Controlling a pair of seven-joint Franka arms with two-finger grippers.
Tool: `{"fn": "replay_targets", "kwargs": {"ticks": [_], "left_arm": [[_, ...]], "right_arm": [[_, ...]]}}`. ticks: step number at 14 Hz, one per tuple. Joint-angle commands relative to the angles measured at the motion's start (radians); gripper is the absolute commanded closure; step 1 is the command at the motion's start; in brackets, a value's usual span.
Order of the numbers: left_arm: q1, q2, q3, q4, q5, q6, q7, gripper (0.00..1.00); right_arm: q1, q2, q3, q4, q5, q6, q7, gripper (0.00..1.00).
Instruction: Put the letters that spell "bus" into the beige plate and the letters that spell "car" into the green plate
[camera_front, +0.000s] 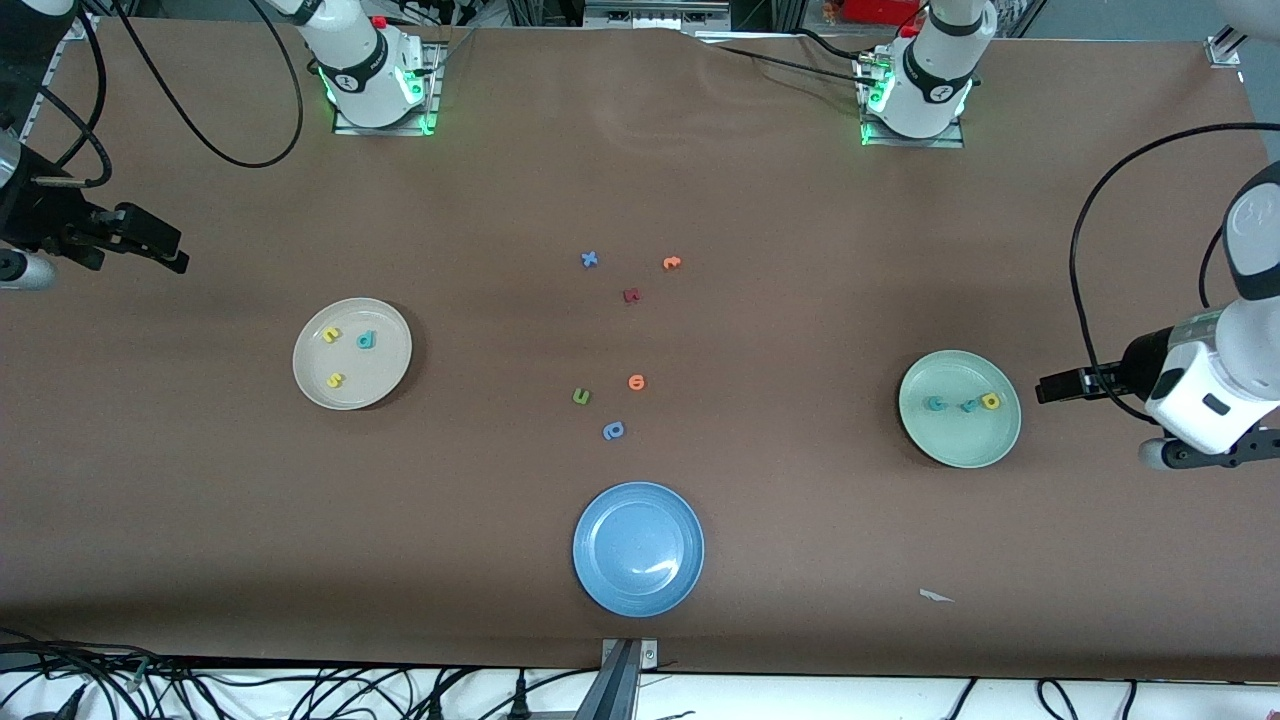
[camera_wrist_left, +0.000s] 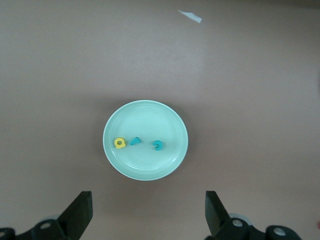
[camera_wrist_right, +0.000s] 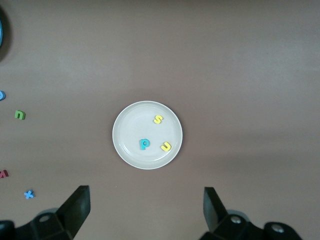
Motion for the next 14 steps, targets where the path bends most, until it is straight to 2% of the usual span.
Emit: {"fn": "replay_targets", "kwargs": {"ticks": [1,5,6,9,10,14], "left_arm": [[-0.061,-0.074,0.109,-0.029,-0.087,-0.022,0.095,0.01],[-0.058,-0.162,0.107,-0.11,-0.087,0.009,0.1,0.06],[-0.059,-0.193,0.109,-0.154,-0.087,0.038,0.102,0.06],[-0.072,-0.3,0.109,-0.355,-0.087,0.231,0.103,0.04],[-0.061,-0.301,0.106,-0.342,-0.087,0.233,0.105,0.01],[-0.061,-0.29,0.109,-0.323,-0.076,0.231,0.178,0.0]], "right_arm": [[-0.009,-0.014,0.003,-0.007,0.001,-0.009,-0.021,0.0],[-0.009,-0.014,0.003,-0.007,0.001,-0.01,-0.025,0.0],[-0.009,-0.013,0.003,-0.007,0.001,-0.01,-0.021,0.0],[-0.009,-0.013,0.003,-0.007,0.001,-0.01,-0.025,0.0],[-0.009,-0.013,0.003,-0.007,0.001,-0.01,-0.025,0.0],[-0.009,-0.013,0.003,-0.007,0.003,-0.012,-0.025,0.0]]}}
